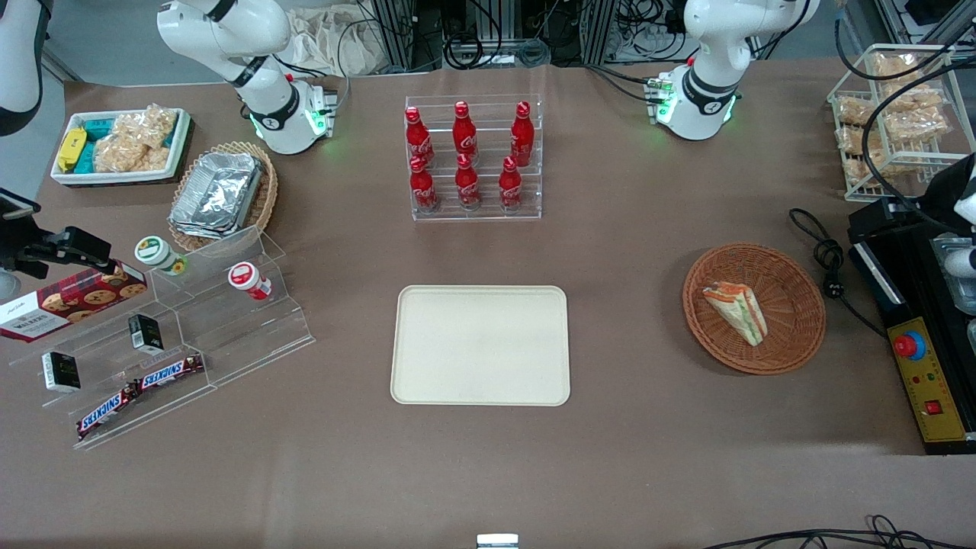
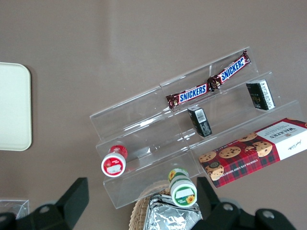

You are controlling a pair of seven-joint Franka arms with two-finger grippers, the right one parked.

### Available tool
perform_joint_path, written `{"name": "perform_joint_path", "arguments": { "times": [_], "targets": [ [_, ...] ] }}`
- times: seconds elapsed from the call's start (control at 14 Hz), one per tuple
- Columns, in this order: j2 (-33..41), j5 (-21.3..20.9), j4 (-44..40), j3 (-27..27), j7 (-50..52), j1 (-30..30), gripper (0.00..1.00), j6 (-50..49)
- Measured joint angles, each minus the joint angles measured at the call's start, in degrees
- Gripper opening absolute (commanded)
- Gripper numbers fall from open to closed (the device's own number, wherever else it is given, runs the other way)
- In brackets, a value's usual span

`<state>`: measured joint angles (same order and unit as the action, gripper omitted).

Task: Place sandwich from basket to tray
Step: 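Move the left gripper toward the sandwich in the wicker basket, then lower the open left gripper around the wrapped sandwich and close it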

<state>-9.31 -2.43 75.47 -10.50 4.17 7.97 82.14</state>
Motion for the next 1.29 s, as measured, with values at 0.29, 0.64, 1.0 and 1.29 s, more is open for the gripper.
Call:
{"name": "perform_joint_path", "arguments": {
  "times": [0.29, 0.64, 1.0, 1.29],
  "targets": [
    [0.0, 0.0, 0.0, 0.0, 0.0, 0.0, 0.99, 0.0],
    [-0.5, 0.0, 2.4, 0.0, 0.6, 0.0, 0.99, -1.1],
    [-1.8, 0.0, 17.2, 0.0, 2.3, 0.0, 0.99, 8.8],
    [-1.5, 0.0, 29.2, 0.1, 9.5, 0.1, 0.98, 22.2]
  ]
}}
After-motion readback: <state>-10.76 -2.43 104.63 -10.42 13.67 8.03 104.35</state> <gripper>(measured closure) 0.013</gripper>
